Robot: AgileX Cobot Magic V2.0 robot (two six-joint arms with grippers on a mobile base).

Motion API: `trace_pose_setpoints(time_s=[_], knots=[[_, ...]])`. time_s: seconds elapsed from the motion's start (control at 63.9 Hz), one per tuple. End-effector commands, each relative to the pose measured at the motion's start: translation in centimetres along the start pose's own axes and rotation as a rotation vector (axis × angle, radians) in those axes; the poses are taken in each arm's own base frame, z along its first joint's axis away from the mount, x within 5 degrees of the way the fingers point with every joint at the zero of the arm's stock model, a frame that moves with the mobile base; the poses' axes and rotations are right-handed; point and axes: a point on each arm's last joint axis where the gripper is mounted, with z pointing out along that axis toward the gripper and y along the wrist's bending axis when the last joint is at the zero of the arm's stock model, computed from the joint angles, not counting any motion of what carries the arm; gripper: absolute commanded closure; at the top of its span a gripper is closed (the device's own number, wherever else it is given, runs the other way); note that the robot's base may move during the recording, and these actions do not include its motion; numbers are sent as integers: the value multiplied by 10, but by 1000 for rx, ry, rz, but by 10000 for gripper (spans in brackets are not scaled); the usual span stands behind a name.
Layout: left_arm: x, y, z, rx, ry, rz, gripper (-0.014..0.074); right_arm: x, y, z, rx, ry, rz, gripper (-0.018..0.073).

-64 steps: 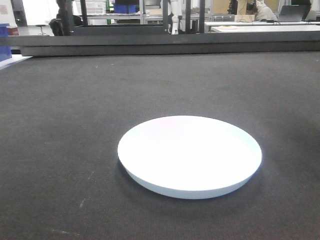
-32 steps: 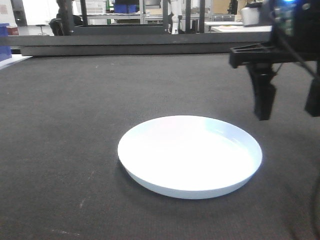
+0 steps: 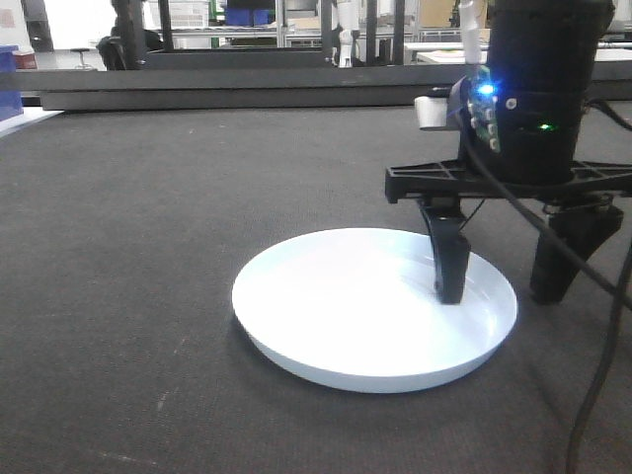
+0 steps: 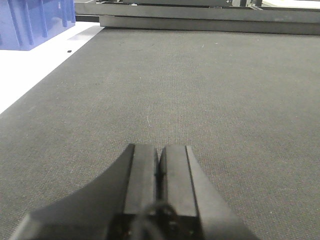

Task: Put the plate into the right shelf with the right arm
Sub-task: 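Lower the right gripper onto the white plate's rim and close it, then lift the plate upright off the table with the right gripper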

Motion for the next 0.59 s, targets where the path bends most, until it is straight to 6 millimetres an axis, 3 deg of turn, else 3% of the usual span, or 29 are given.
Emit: trace_pose_setpoints(time_s=[0.0,0.156,0.391,0.579], knots=[[-5,0,0,0,-78,-1,643,-5,5,-19,-38,-75,-7,13],[-5,0,0,0,-78,-1,643,-6,5,-15,-28,-75,-13,137],[-5,0,0,0,-78,-1,643,-4,5,-24,-42,-102,-13,516],[-5,0,0,0,-78,-1,643,-2,-1,-51,-74,-182,-25,506]])
